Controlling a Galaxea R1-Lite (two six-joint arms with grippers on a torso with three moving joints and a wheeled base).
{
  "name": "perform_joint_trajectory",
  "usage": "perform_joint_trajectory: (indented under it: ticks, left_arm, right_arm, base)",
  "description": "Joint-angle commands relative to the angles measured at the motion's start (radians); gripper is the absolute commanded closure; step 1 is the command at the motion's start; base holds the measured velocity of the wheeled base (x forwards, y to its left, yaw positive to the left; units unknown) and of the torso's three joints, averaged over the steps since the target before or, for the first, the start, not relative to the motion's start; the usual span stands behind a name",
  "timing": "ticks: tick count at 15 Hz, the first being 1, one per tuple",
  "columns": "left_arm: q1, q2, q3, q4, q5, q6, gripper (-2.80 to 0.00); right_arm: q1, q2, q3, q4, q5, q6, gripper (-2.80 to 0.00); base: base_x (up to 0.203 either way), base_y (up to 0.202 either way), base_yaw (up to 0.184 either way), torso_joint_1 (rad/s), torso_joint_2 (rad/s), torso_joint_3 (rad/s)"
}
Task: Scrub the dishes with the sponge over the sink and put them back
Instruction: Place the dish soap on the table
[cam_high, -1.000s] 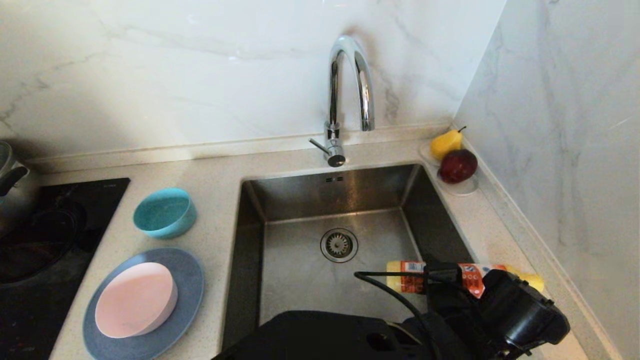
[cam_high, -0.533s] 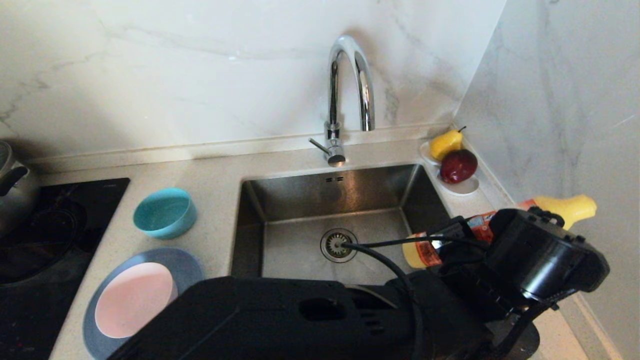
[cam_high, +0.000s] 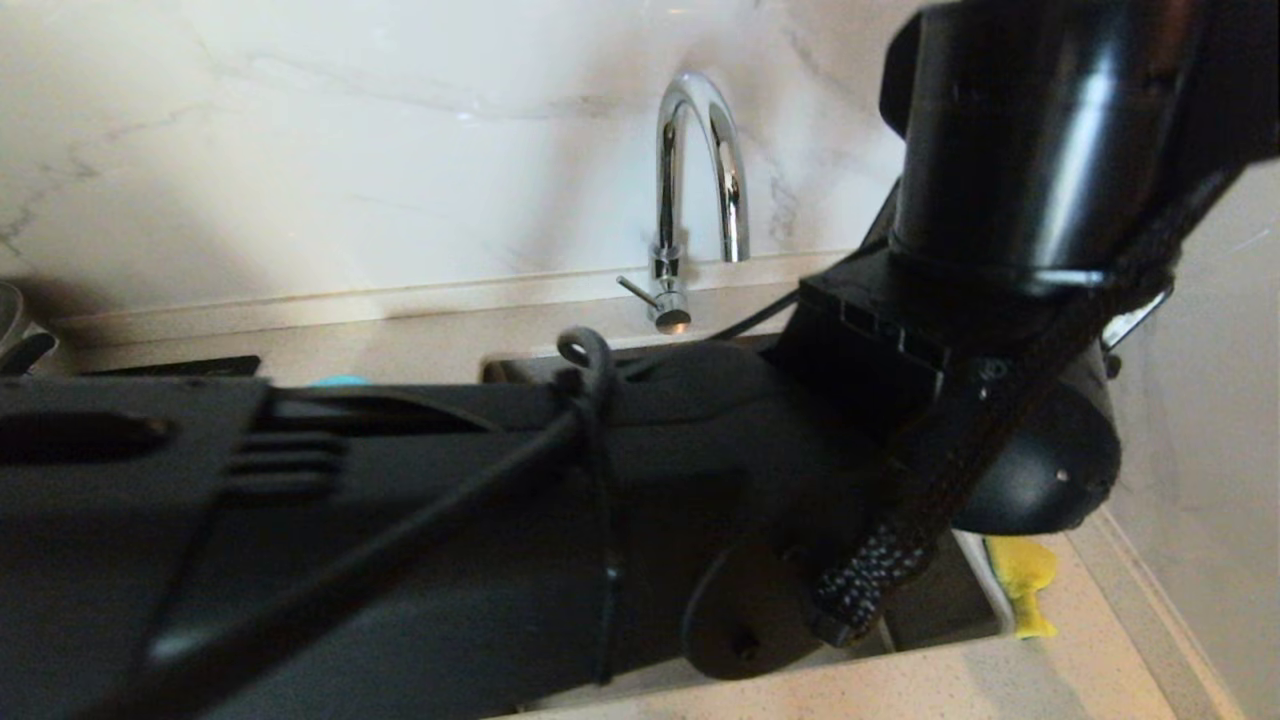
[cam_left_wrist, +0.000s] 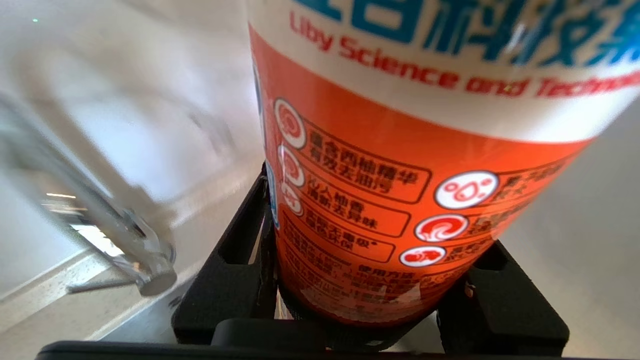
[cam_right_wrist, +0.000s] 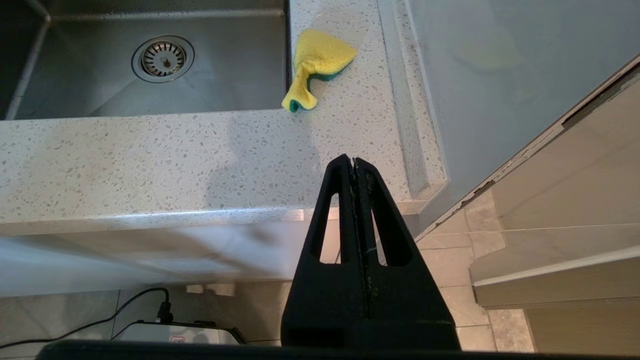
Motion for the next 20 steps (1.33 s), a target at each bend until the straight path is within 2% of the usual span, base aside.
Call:
perform_joint_trajectory:
  ticks: [1,4,9,13,17,20]
  left_arm:
    - [0.002,-0.126,0.001,-0.009,0.002,-0.056,0.0]
    - [0.034,-0.237,0.002,-0.014,0.012,-0.098,0.0]
    - [0.198,-0.428,0.052,0.019,0.041,-0.106,0.0]
    - [0.442,-0.546,0.196,0.051,0.035,-0.152,0.0]
    - [0.764,-0.588,0.318,0.071,0.035,-0.277,0.0]
    - [0.897,-0.562,0.469,0.075,0.032,-0.37,0.0]
  right_arm:
    - [0.0,0.0,0.0,0.002,0.0,0.0,0.0]
    - [0.0,0.0,0.0,0.002,0.0,0.0,0.0]
    - [0.0,0.0,0.0,0.002,0.0,0.0,0.0]
    - [0.0,0.0,0.0,0.0,0.0,0.0,0.0]
    - [0.0,0.0,0.0,0.0,0.0,0.0,0.0]
    - [0.0,0.0,0.0,0.002,0.0,0.0,0.0]
  base:
    - [0.0,0.0,0.0,0.0,0.0,0.0]
    - [0.0,0.0,0.0,0.0,0.0,0.0]
    - [0.0,0.0,0.0,0.0,0.0,0.0]
    - [0.0,0.0,0.0,0.0,0.0,0.0]
    - [0.0,0.0,0.0,0.0,0.0,0.0]
    - [0.0,0.0,0.0,0.0,0.0,0.0]
